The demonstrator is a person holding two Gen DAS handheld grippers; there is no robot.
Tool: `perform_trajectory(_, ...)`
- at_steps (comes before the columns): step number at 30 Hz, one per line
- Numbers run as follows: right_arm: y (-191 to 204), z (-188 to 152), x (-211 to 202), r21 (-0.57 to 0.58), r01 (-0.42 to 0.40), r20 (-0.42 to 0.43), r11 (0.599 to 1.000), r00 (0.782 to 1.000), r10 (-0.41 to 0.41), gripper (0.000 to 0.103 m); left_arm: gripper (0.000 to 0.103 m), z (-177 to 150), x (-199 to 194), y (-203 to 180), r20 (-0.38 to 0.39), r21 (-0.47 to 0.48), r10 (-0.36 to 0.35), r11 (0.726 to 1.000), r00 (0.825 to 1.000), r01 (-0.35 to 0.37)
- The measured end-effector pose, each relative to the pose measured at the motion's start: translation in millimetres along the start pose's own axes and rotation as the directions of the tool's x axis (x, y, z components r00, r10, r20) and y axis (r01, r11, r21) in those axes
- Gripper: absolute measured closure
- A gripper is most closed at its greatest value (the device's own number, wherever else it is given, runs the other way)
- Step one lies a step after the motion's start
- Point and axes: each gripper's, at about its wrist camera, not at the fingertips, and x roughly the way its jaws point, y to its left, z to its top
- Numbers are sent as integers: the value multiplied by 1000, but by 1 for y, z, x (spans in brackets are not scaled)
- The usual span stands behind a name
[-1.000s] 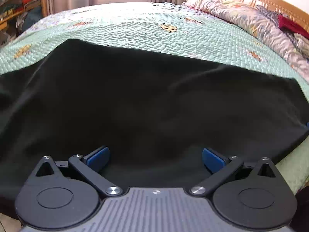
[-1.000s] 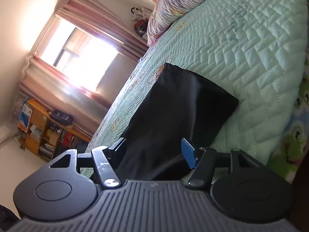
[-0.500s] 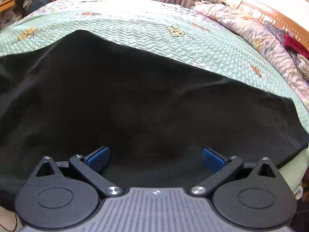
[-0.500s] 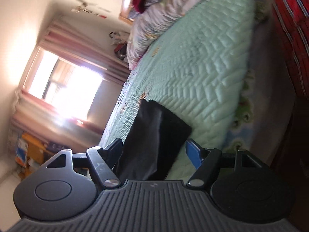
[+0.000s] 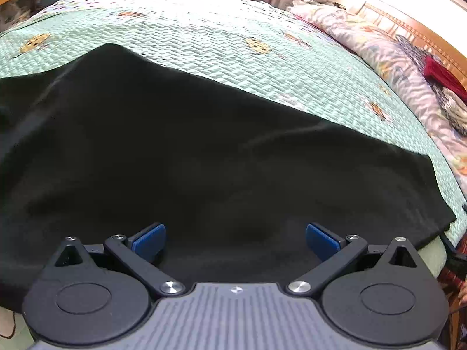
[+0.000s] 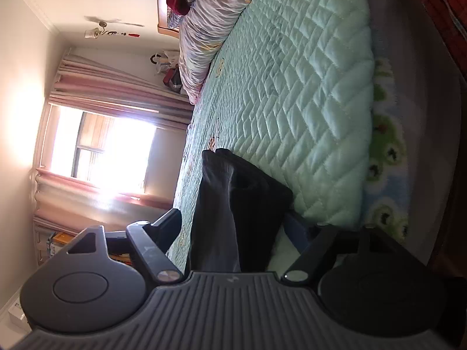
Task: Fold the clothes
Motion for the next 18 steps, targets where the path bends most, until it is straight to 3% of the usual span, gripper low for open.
perform_trajectory(4, 9, -2, 2, -49, 16, -7, 999, 1000, -16, 18, 1, -1, 7, -16, -23, 68, 20, 998, 1000, -18)
perform_trajectory(6, 31, -9, -2, -199, 81, -5, 977, 996, -84, 18, 1, -2, 9, -26, -31, 123, 39, 992, 999, -34)
perform_trajectory(9, 72, -32, -9, -463, 174, 59, 869, 984, -166, 18, 1, -4, 20, -36, -68, 177, 97, 981, 993, -83)
perform_trajectory(11, 95, -48, -12, -598, 225, 114, 769, 974, -197, 17, 1, -4, 24, -39, -75, 182, 118, 978, 990, -102)
perform_trajectory(14, 90, -44, -7, -565, 268, 109, 780, 962, -251, 14, 1, -1, 26, -39, -91, 167, 129, 980, 988, -113)
perform_trajectory(16, 66, -36, -2, -440, 200, 28, 876, 978, -209, 14, 1, 1, 27, -36, -102, 155, 126, 982, 987, -110)
perform_trajectory(18, 42, -28, 2, -299, 134, -44, 945, 987, -154, 14, 1, 1, 28, -38, -110, 154, 131, 981, 985, -113)
